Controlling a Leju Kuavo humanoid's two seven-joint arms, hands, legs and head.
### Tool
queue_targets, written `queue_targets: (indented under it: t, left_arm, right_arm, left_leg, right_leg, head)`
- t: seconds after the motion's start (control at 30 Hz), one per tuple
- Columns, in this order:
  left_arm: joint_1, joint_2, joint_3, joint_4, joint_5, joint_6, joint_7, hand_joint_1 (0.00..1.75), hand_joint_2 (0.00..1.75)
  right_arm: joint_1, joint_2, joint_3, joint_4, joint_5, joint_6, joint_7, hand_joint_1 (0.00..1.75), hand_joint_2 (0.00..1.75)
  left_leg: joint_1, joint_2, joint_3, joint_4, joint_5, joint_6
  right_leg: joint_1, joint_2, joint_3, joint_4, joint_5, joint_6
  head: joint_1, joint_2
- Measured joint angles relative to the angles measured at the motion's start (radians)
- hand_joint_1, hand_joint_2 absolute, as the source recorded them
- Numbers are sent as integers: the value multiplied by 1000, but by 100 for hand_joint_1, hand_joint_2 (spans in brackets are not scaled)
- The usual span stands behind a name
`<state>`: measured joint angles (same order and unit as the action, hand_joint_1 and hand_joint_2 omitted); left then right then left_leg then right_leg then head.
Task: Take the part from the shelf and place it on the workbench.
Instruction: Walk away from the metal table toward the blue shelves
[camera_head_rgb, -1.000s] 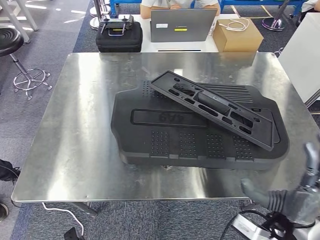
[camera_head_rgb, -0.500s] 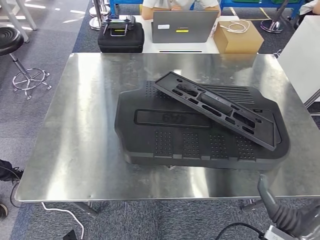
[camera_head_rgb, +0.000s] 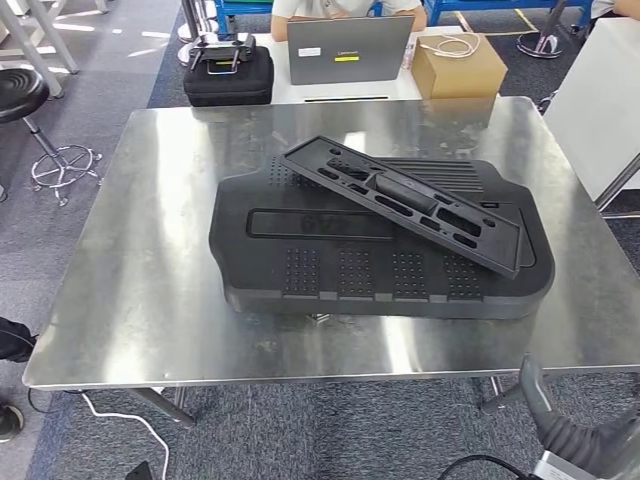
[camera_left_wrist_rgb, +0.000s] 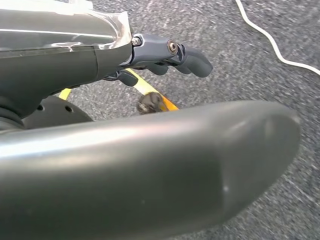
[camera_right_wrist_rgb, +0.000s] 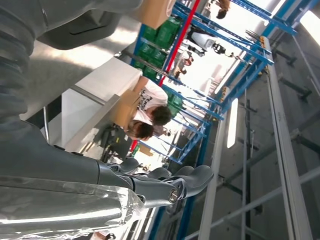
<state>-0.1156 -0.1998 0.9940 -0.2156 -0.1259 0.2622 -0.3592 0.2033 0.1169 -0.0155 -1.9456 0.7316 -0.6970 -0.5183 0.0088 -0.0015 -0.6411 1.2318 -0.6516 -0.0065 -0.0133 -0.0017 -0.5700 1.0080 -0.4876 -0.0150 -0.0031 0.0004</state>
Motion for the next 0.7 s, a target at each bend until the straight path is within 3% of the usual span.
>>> queue_targets:
  t: [0.03, 0.07, 0.1, 0.2, 0.27, 0.33, 0.37, 0.4, 0.43, 0.5, 0.53, 0.57, 0.6, 0.63, 0.7]
  left_arm:
    - [0, 0, 0, 0, 0, 0, 1, 0, 0]
    - [0, 0, 0, 0, 0, -1, 1, 0, 0]
    - [0, 0, 0, 0, 0, -1, 1, 0, 0]
    - [-3, 0, 0, 0, 0, -2, 1, 0, 0]
    - [-5, 0, 0, 0, 0, -3, 1, 0, 0]
    - [-4, 0, 0, 0, 0, -3, 1, 0, 0]
    - [-4, 0, 1, 0, 0, -3, 1, 0, 0]
    - [-4, 0, 1, 0, 0, -3, 1, 0, 0]
    - [-4, 0, 1, 0, 0, -3, 1, 0, 0]
    - [-5, 0, 1, 0, 0, -5, 1, 0, 0]
    - [-4, 0, 1, 0, 0, -6, 0, 0, 0]
    - [-4, 0, 1, 0, 0, -7, 0, 0, 0]
    - [-4, 1, 1, 0, 0, -8, 0, 0, 0]
    - [-4, 1, 1, 0, 0, -9, 0, 0, 0]
    - [-4, 0, 1, 0, 0, -11, 0, 0, 0]
  right_arm:
    - [2, 0, -1, 2, -1, 0, 0, 0, 175]
    - [4, 1, -2, 4, -2, 0, 1, 0, 175]
    - [5, 1, -2, 7, -4, 0, 2, 0, 175]
    - [7, 1, -5, 11, -4, 0, 4, 0, 175]
    - [8, 1, -6, 12, -4, 0, 4, 0, 175]
    - [8, 1, -6, 12, -4, 0, 6, 0, 175]
    - [9, 1, -7, 12, -5, 0, 7, 0, 175]
    - [10, 1, -7, 13, -6, 0, 9, 0, 175]
    - [10, 1, -8, 13, -4, 0, 12, 0, 175]
    - [10, 1, -9, 17, 3, 0, 20, 0, 175]
    - [10, 0, -9, 20, 9, 0, 26, 0, 175]
    - [10, 0, -10, 23, 14, 0, 31, 0, 175]
    - [10, 0, -11, 26, 16, 0, 34, 0, 175]
    - [9, 0, -12, 28, 18, 0, 36, 0, 175]
    - [7, -1, -12, 31, 18, 0, 39, 0, 175]
  left_leg:
    - [0, 0, -11, 49, -19, -1]
    - [0, 0, -6, 65, -18, -1]
    - [1, 0, 17, 43, 2, -1]
    - [6, 0, 144, -157, 73, -2]
    - [4, -1, 183, -229, 80, 4]
    - [0, -1, 177, -230, 88, 16]
    - [0, 0, 171, -230, 95, 25]
    - [0, 3, 163, -230, 104, 34]
    - [0, 5, 152, -231, 114, 42]
    - [-5, 8, 127, -230, 134, 52]
    - [-8, 9, 113, -230, 144, 55]
    - [-12, 9, 99, -229, 154, 56]
    - [-16, 9, 87, -229, 163, 58]
    - [-20, 9, 75, -229, 173, 59]
    - [-28, 8, 59, -228, 188, 60]
  right_leg:
    - [2, -2, -9, 0, 7, -2]
    - [3, -2, -17, 1, 13, -1]
    - [3, -3, -26, 1, 20, 1]
    - [3, -2, -49, 11, 37, 14]
    - [5, -1, -57, 17, 48, 26]
    - [3, -1, -60, 17, 61, 39]
    - [2, 0, -63, 21, 54, 45]
    - [0, 0, -69, 38, 31, 49]
    - [-1, 0, -81, 75, -10, 53]
    - [-2, 0, -112, 200, -109, 58]
    - [-2, 0, -123, 262, -139, 59]
    - [-1, 0, -121, 298, -146, 58]
    - [0, 0, -102, 298, -132, 54]
    - [3, 1, -64, 258, -106, 47]
    - [14, 3, 44, 105, -67, 22]
  head:
    - [0, 0]
    - [0, 0]
    - [0, 0]
    - [0, 0]
    - [1, 0]
    - [2, 0]
    - [2, 0]
    - [3, 0]
    - [3, 0]
    - [4, 0]
    - [4, 0]
    - [4, 0]
    - [4, 0]
    - [4, 0]
    - [3, 0]
